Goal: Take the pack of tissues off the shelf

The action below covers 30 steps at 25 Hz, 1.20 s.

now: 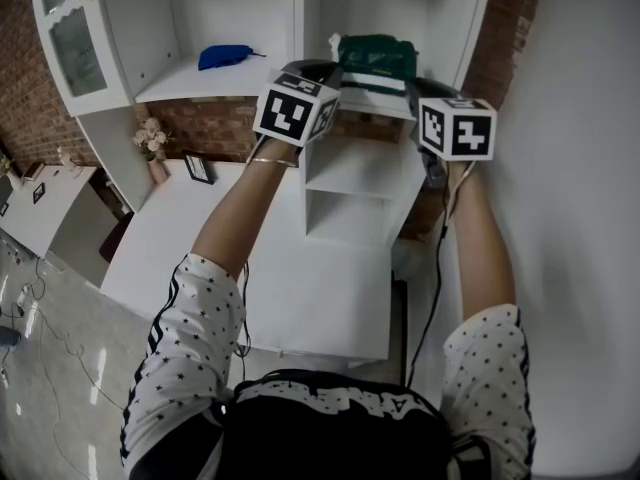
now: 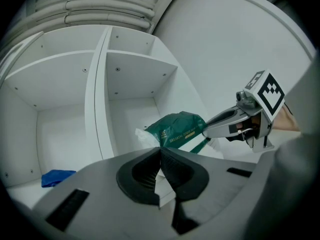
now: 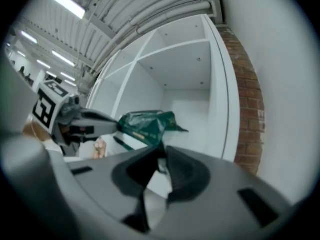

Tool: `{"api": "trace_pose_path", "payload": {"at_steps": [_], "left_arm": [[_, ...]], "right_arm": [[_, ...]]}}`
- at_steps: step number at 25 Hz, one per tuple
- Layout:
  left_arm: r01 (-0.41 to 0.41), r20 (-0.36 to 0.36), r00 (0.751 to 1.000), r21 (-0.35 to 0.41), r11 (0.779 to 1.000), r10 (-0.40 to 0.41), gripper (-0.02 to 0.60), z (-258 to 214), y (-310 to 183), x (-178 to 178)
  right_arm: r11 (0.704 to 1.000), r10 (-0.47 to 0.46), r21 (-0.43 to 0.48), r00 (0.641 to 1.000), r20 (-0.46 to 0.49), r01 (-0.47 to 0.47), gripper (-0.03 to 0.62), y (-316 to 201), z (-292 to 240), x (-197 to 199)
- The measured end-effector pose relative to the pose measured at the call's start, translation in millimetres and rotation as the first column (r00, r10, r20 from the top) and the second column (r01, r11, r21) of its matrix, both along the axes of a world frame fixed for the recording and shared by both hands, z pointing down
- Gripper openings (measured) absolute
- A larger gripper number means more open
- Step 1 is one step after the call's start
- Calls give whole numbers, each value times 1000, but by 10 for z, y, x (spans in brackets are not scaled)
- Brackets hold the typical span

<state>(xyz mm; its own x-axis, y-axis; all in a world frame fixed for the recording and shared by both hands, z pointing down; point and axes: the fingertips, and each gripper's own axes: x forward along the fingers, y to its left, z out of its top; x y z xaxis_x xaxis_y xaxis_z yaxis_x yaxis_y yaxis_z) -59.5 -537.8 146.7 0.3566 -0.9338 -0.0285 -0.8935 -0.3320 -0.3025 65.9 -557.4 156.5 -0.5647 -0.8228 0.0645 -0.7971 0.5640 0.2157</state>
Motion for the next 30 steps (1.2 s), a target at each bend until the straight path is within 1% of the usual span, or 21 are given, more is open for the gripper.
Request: {"api": "trace_pose_path", "payload": {"at_steps": [3,7,8,10,13,17,21,25,27,30], "left_arm": [[3,-8,1000,5,1000,-3,41,6,5,-5],[18,-4,1000,-7,1000,-18,71,36,-30,-44],[21,-5,1000,-13,1000,-21,96,46,-47,-47],[23,-20,1000,-25,999,-24,171,50,-81,-61],[2,-47,999,-43,999,-4,195,53,-119,-64],[-55,-70,996,-64,996,51,196,67,-143,29],[-68,-78,995,-70,995,62,195,100,-164,76],[-52,-57,997,-71,996,48,140,134,-154,76],[-37,-52,998,-64,997,33,101,137,-129,55],[-26,-50,998,-47,999,24,84,142,-68,53]], "right_arm": [[1000,1,1,1000,-3,-1,71,13,0,7],[1000,-3,0,1000,-3,3,67,34,9,-7],[1000,-4,0,1000,-3,4,67,35,15,-3],[1000,-6,-1,1000,-7,6,67,37,22,0],[1000,-11,1,1000,-17,11,66,45,19,-5],[1000,-20,2,1000,-22,21,64,48,30,26],[1000,-22,6,999,-32,22,63,58,37,25],[1000,-14,15,1000,-24,14,63,65,49,55],[1000,-11,24,1000,-13,11,61,74,54,60],[999,-6,36,1000,4,6,61,102,62,70]]}}
